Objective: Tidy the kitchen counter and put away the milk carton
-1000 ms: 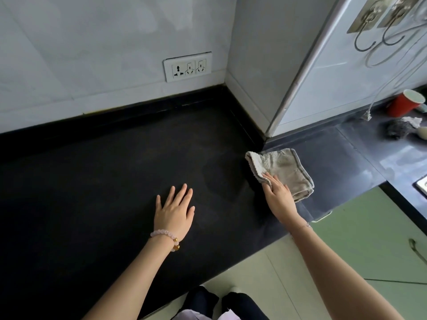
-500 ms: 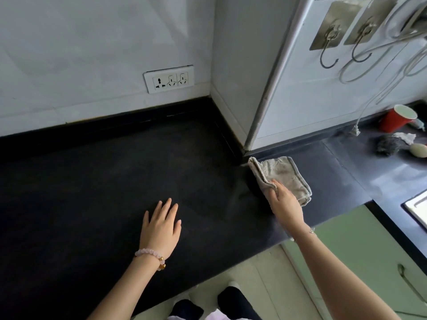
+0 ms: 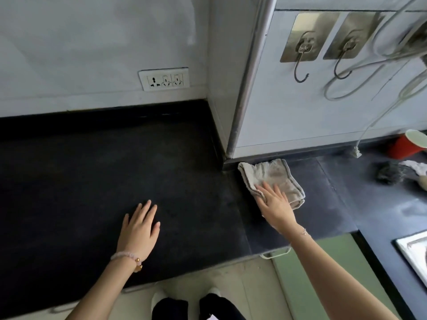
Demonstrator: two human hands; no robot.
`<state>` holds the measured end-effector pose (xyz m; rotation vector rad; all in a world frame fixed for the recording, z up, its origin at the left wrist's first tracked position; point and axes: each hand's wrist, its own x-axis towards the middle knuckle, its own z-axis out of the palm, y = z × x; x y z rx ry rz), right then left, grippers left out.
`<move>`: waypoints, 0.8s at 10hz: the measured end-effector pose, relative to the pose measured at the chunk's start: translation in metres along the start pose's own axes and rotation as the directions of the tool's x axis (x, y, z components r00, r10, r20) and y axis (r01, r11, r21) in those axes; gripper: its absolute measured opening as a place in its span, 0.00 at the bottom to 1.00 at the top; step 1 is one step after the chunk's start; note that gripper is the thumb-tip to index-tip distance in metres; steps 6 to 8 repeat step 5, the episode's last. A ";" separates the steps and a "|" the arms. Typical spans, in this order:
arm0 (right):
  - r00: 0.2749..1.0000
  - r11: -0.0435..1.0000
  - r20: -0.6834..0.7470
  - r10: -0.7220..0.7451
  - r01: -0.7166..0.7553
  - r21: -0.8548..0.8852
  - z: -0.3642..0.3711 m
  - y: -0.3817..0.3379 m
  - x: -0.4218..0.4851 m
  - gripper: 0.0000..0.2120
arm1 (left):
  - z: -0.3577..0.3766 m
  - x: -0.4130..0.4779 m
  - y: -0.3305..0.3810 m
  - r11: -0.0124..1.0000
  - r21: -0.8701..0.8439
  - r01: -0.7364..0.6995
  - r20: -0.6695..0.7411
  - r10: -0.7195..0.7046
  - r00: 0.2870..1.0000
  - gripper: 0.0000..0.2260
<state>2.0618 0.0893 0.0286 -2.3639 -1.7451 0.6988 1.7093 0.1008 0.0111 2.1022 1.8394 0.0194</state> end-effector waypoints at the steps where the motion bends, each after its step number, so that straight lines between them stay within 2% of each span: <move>1: 1.000 0.998 0.018 -0.015 0.016 -0.054 0.000 -0.003 -0.002 0.23 | 0.000 -0.002 0.002 1.000 -0.014 0.008 -0.011 -0.008 1.000 0.22; 3: 0.996 0.998 0.085 -0.013 0.018 -0.067 -0.009 -0.009 -0.010 0.27 | -0.007 -0.005 0.003 1.000 -0.024 0.019 0.050 -0.018 0.999 0.23; 4: 0.974 0.999 0.224 0.025 -0.032 0.024 -0.039 -0.021 -0.014 0.29 | -0.027 -0.003 0.001 1.000 0.016 -0.012 0.200 0.009 0.980 0.24; 5: 0.981 0.991 0.188 -0.050 0.025 0.132 -0.095 -0.035 -0.023 0.19 | -0.076 0.001 0.002 0.982 -0.183 0.044 0.266 0.007 0.964 0.23; 8: 0.981 0.991 0.188 -0.050 0.025 0.132 -0.095 -0.035 -0.023 0.19 | -0.076 0.001 0.002 0.982 -0.183 0.044 0.266 0.007 0.964 0.23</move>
